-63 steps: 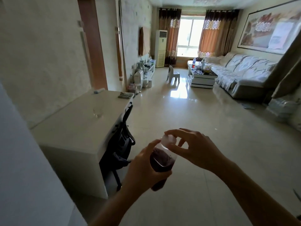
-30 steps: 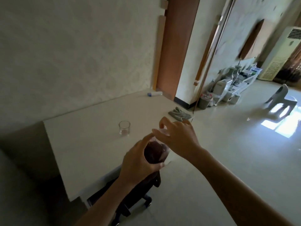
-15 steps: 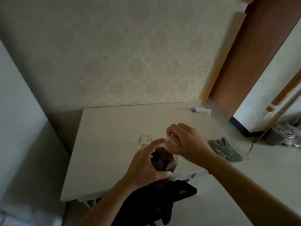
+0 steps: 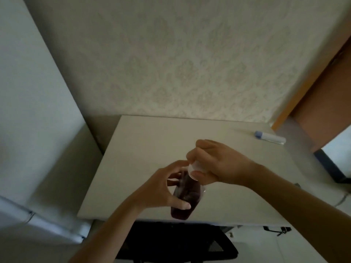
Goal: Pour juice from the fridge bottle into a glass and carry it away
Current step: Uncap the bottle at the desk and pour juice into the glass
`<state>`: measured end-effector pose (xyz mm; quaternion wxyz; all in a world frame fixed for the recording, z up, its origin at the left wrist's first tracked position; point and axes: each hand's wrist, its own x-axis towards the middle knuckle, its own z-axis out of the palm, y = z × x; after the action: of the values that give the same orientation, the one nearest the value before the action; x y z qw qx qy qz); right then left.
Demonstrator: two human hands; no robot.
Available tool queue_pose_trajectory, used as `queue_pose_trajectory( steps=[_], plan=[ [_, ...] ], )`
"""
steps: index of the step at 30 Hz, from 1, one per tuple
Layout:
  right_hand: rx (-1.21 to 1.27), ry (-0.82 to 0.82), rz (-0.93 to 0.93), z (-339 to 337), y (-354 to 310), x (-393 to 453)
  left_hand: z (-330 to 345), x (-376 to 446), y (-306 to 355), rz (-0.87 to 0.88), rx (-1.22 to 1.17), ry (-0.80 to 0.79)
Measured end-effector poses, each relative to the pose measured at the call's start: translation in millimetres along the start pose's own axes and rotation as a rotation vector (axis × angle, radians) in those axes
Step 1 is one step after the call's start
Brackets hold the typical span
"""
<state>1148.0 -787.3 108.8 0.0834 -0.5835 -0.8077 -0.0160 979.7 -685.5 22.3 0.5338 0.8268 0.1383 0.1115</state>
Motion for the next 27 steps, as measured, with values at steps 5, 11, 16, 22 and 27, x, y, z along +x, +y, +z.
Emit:
queue_pose_trajectory(
  steps=[5, 11, 16, 22, 27],
  plan=[
    [-0.137, 0.094, -0.242, -1, 13, 7, -11, 5, 0, -0.010, -0.009, -0.064],
    [-0.060, -0.077, 0.170, 8, 18, 6, 1, 12, -9, -0.046, 0.017, 0.139],
    [0.065, -0.006, 0.416, 11, 6, 13, 2, 15, -11, -0.030, 0.017, 0.176],
    [0.200, -0.067, 0.320, 9, 13, 17, 5, 16, -12, -0.022, 0.035, 0.199],
    [0.259, -0.093, 0.184, 7, 18, 9, 5, 13, -14, -0.041, 0.015, 0.154]
  ],
)
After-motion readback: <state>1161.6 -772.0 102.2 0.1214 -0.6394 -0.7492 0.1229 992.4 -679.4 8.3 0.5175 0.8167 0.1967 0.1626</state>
